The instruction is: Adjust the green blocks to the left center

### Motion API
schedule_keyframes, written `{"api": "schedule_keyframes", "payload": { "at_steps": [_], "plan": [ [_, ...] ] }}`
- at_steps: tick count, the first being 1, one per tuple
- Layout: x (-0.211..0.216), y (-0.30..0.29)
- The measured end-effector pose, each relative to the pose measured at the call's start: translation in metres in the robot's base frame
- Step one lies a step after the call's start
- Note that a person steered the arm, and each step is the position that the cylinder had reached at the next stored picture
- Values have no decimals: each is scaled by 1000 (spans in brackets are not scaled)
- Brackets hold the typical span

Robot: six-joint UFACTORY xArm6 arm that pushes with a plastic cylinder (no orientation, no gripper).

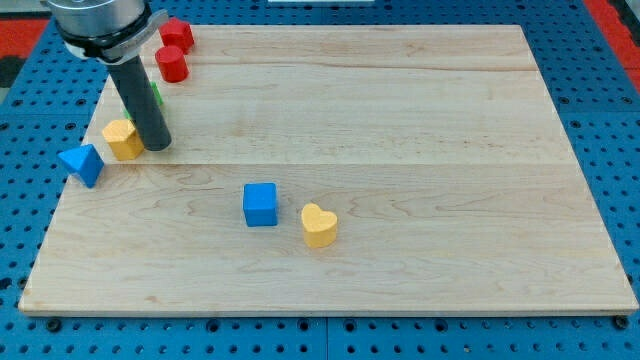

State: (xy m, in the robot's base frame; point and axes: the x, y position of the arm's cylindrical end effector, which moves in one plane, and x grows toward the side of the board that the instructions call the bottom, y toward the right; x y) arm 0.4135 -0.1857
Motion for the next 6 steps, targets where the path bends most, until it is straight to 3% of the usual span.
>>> {"api": "schedule_keyframes", "payload": {
  "at_steps": [6],
  "plan": [
    [-59, -12]
  ]
}}
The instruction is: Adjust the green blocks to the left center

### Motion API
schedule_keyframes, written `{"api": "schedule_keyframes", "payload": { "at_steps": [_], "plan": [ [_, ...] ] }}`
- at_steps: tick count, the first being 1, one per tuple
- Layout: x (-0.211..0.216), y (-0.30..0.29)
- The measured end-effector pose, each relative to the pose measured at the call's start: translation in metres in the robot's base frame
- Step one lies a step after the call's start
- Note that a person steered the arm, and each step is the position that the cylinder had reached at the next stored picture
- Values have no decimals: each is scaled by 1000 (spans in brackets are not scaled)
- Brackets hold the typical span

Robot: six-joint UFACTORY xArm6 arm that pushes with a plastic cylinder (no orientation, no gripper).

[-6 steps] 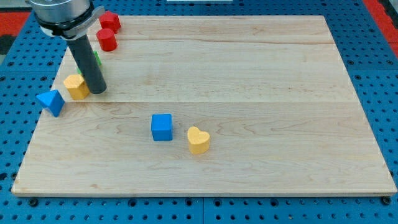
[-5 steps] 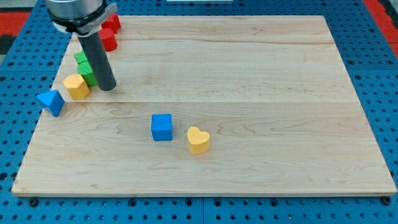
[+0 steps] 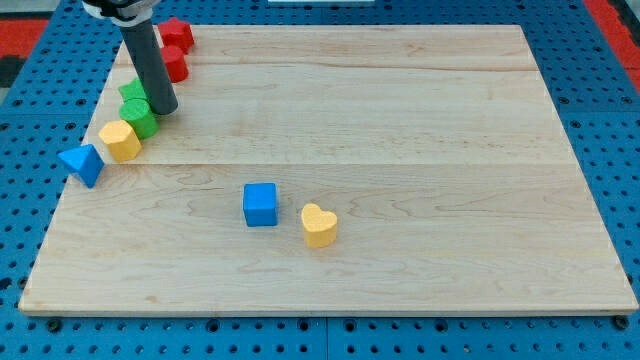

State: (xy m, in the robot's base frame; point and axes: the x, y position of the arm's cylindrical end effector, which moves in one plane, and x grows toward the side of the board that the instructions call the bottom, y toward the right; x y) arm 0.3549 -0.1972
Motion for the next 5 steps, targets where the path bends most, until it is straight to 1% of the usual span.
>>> {"api": "schedule_keyframes", "payload": {
  "at_steps": [1, 4, 5],
  "plan": [
    [-6, -15],
    [-16, -19],
    [-19, 30]
  ]
}}
